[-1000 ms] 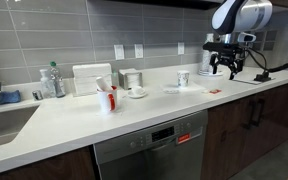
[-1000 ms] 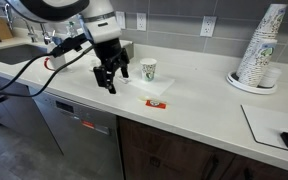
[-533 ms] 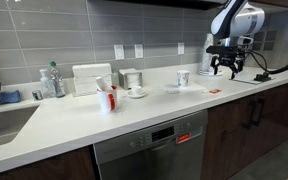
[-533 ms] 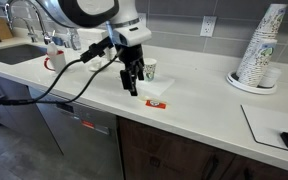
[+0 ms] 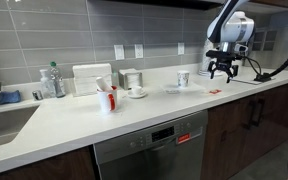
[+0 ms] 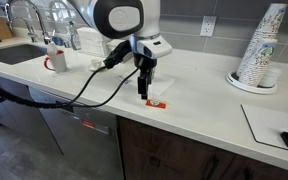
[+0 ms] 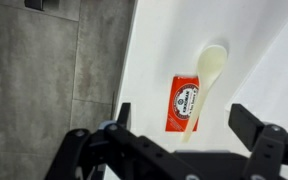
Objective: Put the plastic spoon on the paper cup
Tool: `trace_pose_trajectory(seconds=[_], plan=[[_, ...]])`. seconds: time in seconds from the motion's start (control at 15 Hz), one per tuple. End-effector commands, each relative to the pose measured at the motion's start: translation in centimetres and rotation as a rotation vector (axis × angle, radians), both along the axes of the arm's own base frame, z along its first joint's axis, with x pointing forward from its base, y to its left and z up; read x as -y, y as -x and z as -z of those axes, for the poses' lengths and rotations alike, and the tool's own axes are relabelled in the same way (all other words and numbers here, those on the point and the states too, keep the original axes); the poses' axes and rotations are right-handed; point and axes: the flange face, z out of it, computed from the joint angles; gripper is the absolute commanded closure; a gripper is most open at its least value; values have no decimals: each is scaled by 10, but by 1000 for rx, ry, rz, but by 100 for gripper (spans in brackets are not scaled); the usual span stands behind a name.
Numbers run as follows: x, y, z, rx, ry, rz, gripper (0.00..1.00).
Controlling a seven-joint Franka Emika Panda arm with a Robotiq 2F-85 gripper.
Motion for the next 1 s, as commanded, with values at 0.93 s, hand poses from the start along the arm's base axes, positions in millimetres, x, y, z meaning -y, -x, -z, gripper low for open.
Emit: trace_pose_trajectory(seconds=[0.93], plan=[[33,-72,53,-55,-141,42,2]])
